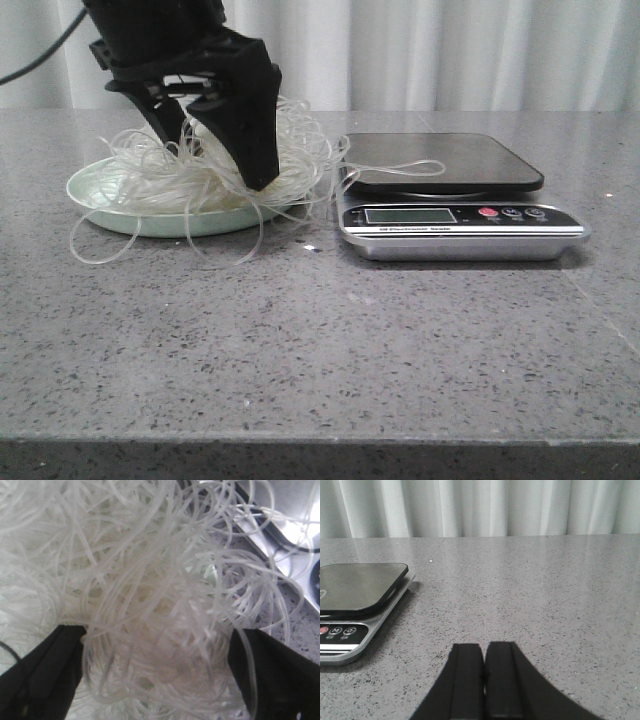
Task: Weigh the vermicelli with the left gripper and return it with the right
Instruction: 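Lower the left gripper into the vermicelli pile and close on it, then lift the vermicelli with the left gripper and carry it over the scale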
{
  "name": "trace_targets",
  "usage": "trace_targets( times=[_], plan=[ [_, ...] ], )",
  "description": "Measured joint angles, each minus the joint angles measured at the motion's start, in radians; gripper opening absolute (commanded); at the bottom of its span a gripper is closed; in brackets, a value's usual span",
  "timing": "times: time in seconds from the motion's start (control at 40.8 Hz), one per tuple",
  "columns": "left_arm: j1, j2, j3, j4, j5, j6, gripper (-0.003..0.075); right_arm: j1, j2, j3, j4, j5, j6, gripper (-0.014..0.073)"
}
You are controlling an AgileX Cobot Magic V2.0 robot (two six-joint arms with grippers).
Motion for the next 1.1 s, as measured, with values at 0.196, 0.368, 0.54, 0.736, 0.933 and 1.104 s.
trace_targets(
  times=[0.196,0.368,0.54,0.736,0.933,1.104],
  plan=[
    [0.000,0.009,-0.007,0.020,-0.010,-0.074,0.0363,0.000,0.000,0.000,0.000,0.000,0.000,0.0150],
    [0.000,0.011,-0.012,0.034,-0.003,-0.096,0.0148,0.000,0.000,0.000,0.000,0.000,0.000,0.0150],
    [0.000,0.011,-0.028,0.075,0.017,-0.102,0.0142,0.000,0.000,0.000,0.000,0.002,0.000,0.0150],
    [0.000,0.024,-0.108,0.139,0.102,-0.141,0.0142,0.000,0.000,0.000,0.000,0.002,0.000,0.0150],
    [0.000,0.019,-0.245,0.154,0.172,-0.145,0.0141,0.000,0.000,0.000,0.000,0.004,0.000,0.0150],
    [0.000,-0.001,-0.391,0.155,0.207,-0.145,0.0141,0.000,0.000,0.000,0.000,0.004,0.000,0.0150]
  ],
)
